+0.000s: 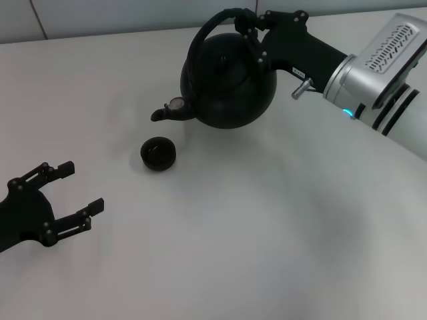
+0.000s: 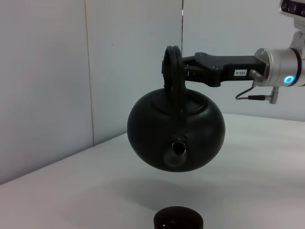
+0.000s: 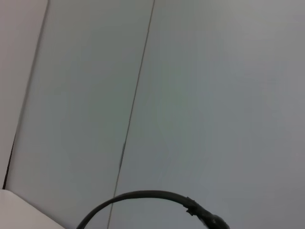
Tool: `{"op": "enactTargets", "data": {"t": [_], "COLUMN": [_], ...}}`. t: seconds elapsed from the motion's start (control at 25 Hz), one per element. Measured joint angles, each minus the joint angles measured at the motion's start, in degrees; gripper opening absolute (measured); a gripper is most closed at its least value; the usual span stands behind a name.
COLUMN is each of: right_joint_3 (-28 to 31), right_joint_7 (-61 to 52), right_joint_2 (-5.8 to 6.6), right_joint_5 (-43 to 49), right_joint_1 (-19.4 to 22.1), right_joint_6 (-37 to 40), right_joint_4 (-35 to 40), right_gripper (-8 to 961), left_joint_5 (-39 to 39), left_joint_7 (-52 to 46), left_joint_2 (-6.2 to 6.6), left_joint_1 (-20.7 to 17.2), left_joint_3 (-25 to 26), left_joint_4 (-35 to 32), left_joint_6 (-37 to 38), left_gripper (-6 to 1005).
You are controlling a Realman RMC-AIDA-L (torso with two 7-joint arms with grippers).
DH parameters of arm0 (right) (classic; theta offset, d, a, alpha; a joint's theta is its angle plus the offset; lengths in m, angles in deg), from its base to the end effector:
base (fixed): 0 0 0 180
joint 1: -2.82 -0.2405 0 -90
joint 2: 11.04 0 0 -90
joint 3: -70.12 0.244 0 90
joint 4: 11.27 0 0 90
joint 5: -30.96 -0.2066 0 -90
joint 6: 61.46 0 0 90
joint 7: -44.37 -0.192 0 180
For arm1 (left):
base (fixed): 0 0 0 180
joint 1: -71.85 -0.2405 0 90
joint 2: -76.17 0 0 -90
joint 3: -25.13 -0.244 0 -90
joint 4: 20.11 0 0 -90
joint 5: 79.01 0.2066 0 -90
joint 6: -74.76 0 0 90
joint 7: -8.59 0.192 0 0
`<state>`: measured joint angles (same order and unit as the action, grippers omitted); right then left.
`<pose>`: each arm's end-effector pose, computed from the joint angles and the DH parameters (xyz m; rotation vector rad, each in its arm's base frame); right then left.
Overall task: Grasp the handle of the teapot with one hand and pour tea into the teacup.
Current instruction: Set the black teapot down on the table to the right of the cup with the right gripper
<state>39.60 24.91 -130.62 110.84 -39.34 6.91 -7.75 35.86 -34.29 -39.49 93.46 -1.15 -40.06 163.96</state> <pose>0.1990 0.4175 -0.0571 -2.1142 0.1390 0.7675 -0.3030 0.2859 -0.0354 -2.5198 -0.3465 -0.6927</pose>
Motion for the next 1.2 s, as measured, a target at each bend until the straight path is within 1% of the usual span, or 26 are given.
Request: {"op": "enactTargets", "data": {"t": [0.32, 0.56, 0.72, 0.96, 1.2], "right_joint_3": [1.08, 3.35, 4.99, 5.66, 8.59], "right_joint_7": [-3.14, -5.44, -7.52, -9.79, -10.88], "right_joint_2": [-0.03, 0.00, 0.03, 0.03, 0.02], "right_joint_5": [0.00, -0.05, -0.18, -1.93, -2.34], "right_joint_1": [0.81, 2.32, 3.78, 6.19, 9.09], "right_joint_6": [1.33, 3.43, 4.36, 4.41, 5.01], "right_joint_4": [0.06, -0.04, -0.26, -1.96, -2.77], "right_gripper": [96, 96, 96, 96, 96], "left_joint_5": [0.00, 0.00, 0.00, 0.00, 0.00], "left_joint_7": [0.05, 0.07, 0.09, 0.09, 0.15], "left_joint_2": [0.00, 0.00, 0.00, 0.00, -0.07], "left_joint_1": [0.00, -0.03, -0.08, -0.09, 0.15], "left_joint_3": [0.00, 0.00, 0.00, 0.00, 0.00], "left_joint_4": [0.00, 0.00, 0.00, 0.00, 0.00], "left_joint_6": [0.04, 0.04, 0.05, 0.10, 0.19], "left_gripper": [860, 860, 860, 859, 858]}}
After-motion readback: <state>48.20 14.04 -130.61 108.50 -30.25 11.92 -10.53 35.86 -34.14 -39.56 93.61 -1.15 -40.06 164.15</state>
